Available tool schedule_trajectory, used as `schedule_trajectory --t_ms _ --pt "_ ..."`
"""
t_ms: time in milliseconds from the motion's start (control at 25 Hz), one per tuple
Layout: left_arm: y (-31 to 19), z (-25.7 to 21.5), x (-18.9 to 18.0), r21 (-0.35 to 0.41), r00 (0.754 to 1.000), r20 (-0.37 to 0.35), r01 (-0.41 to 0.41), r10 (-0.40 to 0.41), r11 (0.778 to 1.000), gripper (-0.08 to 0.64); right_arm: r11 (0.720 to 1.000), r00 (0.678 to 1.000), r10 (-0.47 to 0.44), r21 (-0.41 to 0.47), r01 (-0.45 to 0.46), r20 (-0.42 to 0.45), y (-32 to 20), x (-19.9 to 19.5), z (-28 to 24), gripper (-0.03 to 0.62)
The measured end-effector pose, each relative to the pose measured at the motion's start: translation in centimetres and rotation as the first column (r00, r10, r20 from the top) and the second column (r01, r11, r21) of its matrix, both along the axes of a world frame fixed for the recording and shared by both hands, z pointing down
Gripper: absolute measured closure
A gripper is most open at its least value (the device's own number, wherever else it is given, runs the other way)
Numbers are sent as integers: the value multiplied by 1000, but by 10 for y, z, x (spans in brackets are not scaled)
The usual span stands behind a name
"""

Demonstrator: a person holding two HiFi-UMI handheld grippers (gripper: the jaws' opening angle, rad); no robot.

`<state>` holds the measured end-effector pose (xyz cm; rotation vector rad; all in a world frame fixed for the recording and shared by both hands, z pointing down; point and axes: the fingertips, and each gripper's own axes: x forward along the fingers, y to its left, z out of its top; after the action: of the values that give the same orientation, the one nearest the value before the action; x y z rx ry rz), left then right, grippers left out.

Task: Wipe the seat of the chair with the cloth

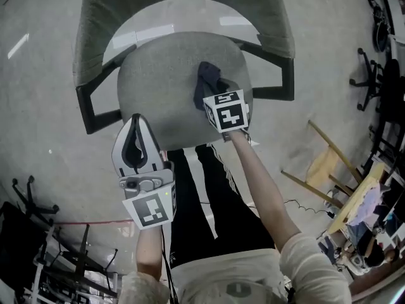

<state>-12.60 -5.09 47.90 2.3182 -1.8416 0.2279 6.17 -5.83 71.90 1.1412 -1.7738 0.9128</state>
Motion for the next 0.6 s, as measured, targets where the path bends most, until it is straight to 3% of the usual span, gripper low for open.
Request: schedule_trajectory --t_ms 440,600 --pt "2 -2 34 -8 999 1 -54 54 999 545 995 986 81 62 -73 -146 7 83 -11 534" --pt "3 3 37 -15 998 1 -57 57 998 545 995 966 58 98 -34 -251 11 94 -10 534"
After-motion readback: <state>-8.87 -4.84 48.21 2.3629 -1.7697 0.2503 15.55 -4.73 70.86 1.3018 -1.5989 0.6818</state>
